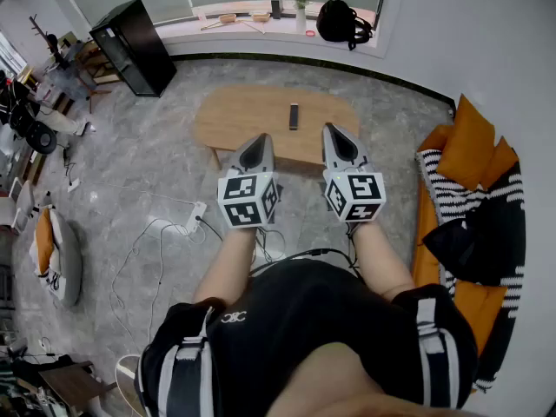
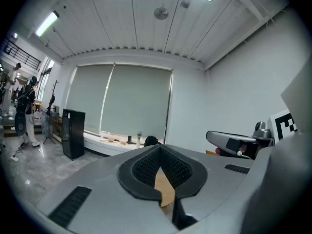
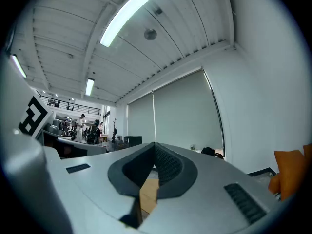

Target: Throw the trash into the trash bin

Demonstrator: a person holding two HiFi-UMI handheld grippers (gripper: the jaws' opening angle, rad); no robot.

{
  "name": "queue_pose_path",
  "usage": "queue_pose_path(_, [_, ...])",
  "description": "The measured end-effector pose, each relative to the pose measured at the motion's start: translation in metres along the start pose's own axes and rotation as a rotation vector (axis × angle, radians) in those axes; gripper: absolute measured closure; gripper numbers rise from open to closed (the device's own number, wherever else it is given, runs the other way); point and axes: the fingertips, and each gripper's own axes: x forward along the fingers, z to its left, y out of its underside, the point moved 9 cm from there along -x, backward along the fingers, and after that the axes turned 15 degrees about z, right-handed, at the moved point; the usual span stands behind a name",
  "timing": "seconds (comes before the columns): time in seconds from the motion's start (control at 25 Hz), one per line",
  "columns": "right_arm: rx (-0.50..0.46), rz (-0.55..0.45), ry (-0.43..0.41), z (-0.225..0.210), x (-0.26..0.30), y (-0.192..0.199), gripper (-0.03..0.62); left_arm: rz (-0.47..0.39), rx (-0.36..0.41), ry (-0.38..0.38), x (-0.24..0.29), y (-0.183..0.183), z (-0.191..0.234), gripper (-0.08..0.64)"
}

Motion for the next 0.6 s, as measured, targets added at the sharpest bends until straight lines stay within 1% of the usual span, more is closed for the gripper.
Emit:
queue_pose_path(0.2, [0.021,-0.013,-0.006,0.001,0.001,0.002,0.581,0.003,-0.002,0.017,0.001,0.002,0.002,0.548])
queue_pose_path(0.36, [0.032,-0.013,-0.036,0.009,0.003,0.001,0.581,0.003,-0.003,0.016,-0.002,0.003,0.009,0.548])
queue_pose_path(0.6, [0.029,-0.02,-0.025,0.024,0.005,-0.001,0.581,-0.017,-0.005,0.021,-0.013,0.001,0.024,0.548])
